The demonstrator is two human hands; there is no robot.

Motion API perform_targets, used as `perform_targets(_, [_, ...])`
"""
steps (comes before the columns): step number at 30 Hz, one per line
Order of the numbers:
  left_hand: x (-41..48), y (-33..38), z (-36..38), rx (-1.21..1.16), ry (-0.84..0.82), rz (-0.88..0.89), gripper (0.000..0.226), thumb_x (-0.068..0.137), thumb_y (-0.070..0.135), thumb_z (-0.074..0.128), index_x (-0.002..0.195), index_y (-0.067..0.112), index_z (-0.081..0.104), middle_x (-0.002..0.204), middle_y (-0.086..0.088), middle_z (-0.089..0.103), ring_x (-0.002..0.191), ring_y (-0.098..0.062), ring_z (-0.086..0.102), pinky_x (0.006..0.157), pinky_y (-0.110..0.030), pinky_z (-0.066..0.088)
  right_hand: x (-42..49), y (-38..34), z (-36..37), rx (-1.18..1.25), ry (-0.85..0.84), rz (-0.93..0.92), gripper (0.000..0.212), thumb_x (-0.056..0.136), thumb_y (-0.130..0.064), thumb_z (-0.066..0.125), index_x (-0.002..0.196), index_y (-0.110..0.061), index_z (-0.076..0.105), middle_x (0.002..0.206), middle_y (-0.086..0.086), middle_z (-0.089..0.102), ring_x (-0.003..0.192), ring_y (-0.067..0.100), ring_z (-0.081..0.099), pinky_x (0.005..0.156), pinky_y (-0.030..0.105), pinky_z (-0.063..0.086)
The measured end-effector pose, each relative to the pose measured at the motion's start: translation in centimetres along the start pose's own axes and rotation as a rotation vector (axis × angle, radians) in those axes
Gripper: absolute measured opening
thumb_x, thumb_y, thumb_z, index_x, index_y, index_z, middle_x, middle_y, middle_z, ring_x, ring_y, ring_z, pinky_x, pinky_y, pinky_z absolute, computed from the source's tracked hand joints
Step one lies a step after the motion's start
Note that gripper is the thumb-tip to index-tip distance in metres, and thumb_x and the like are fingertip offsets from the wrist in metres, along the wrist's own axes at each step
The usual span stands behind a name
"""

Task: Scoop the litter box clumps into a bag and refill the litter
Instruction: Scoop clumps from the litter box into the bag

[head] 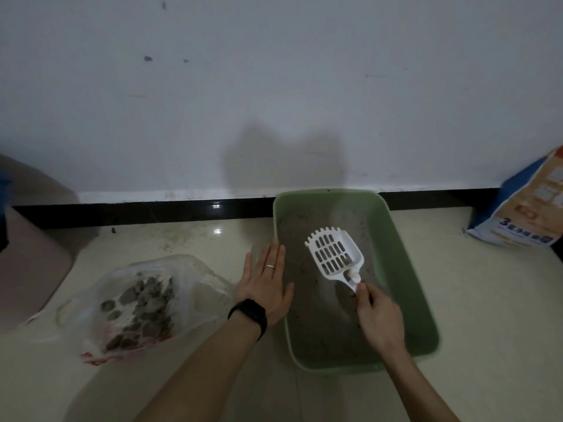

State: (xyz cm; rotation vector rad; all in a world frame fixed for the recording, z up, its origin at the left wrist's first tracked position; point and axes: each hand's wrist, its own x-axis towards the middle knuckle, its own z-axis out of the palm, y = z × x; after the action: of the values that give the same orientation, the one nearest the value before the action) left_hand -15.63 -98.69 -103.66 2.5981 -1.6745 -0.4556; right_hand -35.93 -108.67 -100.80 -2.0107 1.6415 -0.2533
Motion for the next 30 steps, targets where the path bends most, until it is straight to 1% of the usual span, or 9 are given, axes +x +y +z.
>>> perform_targets(5, [-0.1, -3.1, -0.9, -0.008, -0.017, 0.131, 0.072, 0.096, 0.059, 0.01, 0.149, 0.024, -0.023, 0.158, 0.004, -0.022, 0.146, -0.014, -0.018, 0.115, -0.042, -0.016, -0.4, -0.7, -0.8, 0.055, -0.008, -0.02, 0.034, 0.102, -0.038, 0.04, 0.076, -0.027, 0.059, 0.067, -0.003, 0.063, 0.064, 0.018, 0.06, 0.062, 0.032, 0.047])
perform_targets(7, [-0.6, -6.4, -1.8, 0.035, -0.005, 0.158, 0.069, 0.097, 0.057, 0.012, 0.151, 0.026, -0.018, 0.161, 0.005, -0.014, 0.147, -0.014, -0.015, 0.115, -0.04, -0.014, -0.7, -1.8, -0.9, 0.059, -0.01, -0.074, 0.035, 0.102, -0.036, 0.04, 0.072, -0.028, 0.057, 0.061, -0.006, 0.061, 0.058, 0.012, 0.059, 0.054, 0.027, 0.044])
perform_targets(11, [-2.8, -14.9, -4.1, 0.067, 0.045, 0.012, 0.068, 0.098, 0.052, 0.016, 0.152, 0.027, -0.017, 0.162, 0.004, -0.01, 0.148, -0.015, -0.008, 0.119, -0.041, -0.004, -2.0, -5.8, -0.1, 0.079, -0.096, -0.181, 0.036, 0.103, -0.038, 0.04, 0.072, -0.028, 0.057, 0.056, -0.005, 0.059, 0.05, 0.007, 0.054, 0.049, 0.024, 0.035])
perform_targets(15, [-7.2, -22.9, -5.2, 0.023, -0.007, -0.135, 0.079, 0.095, 0.054, 0.03, 0.149, 0.03, -0.022, 0.162, 0.001, -0.007, 0.149, -0.018, -0.003, 0.12, -0.042, -0.001, -4.3, -10.7, 2.1, 0.157, -0.284, -0.294, 0.029, 0.101, -0.042, 0.041, 0.081, -0.031, 0.059, 0.077, -0.019, 0.066, 0.062, 0.003, 0.062, 0.052, 0.026, 0.048])
perform_targets(18, [-11.3, -27.3, -4.1, 0.052, -0.106, -0.211, 0.088, 0.089, 0.063, 0.03, 0.148, 0.029, -0.025, 0.162, 0.001, -0.013, 0.149, -0.017, -0.006, 0.12, -0.041, -0.002, -6.1, -14.8, 5.0, 0.099, -0.382, -0.407, 0.016, 0.099, -0.039, 0.047, 0.094, -0.033, 0.061, 0.078, -0.014, 0.069, 0.066, 0.005, 0.065, 0.061, 0.034, 0.056])
perform_targets(22, [-13.6, -29.1, -2.4, 0.038, -0.212, -0.271, 0.099, 0.086, 0.069, 0.038, 0.149, 0.027, -0.025, 0.16, 0.004, -0.019, 0.148, -0.016, -0.008, 0.12, -0.04, -0.003, -8.0, -18.2, 9.3, -0.324, -0.276, -0.818, 0.022, 0.098, -0.031, 0.047, 0.117, -0.029, 0.057, 0.095, -0.004, 0.071, 0.08, 0.023, 0.066, 0.064, 0.034, 0.05])
perform_targets(24, [-13.9, -29.1, -1.9, 0.024, -0.257, -0.3, 0.102, 0.085, 0.068, 0.043, 0.15, 0.026, -0.023, 0.16, 0.004, -0.021, 0.148, -0.017, -0.008, 0.12, -0.041, -0.004, -8.9, -19.0, 10.7, -0.582, -0.189, -0.959, 0.03, 0.088, -0.022, 0.06, 0.118, -0.025, 0.063, 0.094, -0.001, 0.072, 0.08, 0.028, 0.065, 0.064, 0.034, 0.048])
perform_targets(27, [-13.5, -28.8, -1.7, 0.01, -0.282, -0.327, 0.103, 0.084, 0.065, 0.047, 0.151, 0.026, -0.021, 0.16, 0.003, -0.02, 0.149, -0.019, -0.006, 0.12, -0.043, -0.002, -9.4, -19.6, 10.7, -0.615, -0.066, -1.007, 0.036, 0.065, -0.011, 0.082, 0.1, -0.017, 0.073, 0.072, 0.001, 0.07, 0.06, 0.029, 0.061, 0.051, 0.031, 0.045])
perform_targets(30, [-12.9, -28.4, -1.9, 0.019, -0.275, -0.339, 0.1, 0.087, 0.057, 0.048, 0.151, 0.025, -0.022, 0.16, 0.002, -0.02, 0.149, -0.02, -0.007, 0.12, -0.045, -0.003, -9.0, -19.5, 9.2, -0.552, -0.09, -0.908, 0.026, 0.075, -0.016, 0.077, 0.099, -0.02, 0.072, 0.07, 0.0, 0.068, 0.059, 0.029, 0.061, 0.048, 0.032, 0.047])
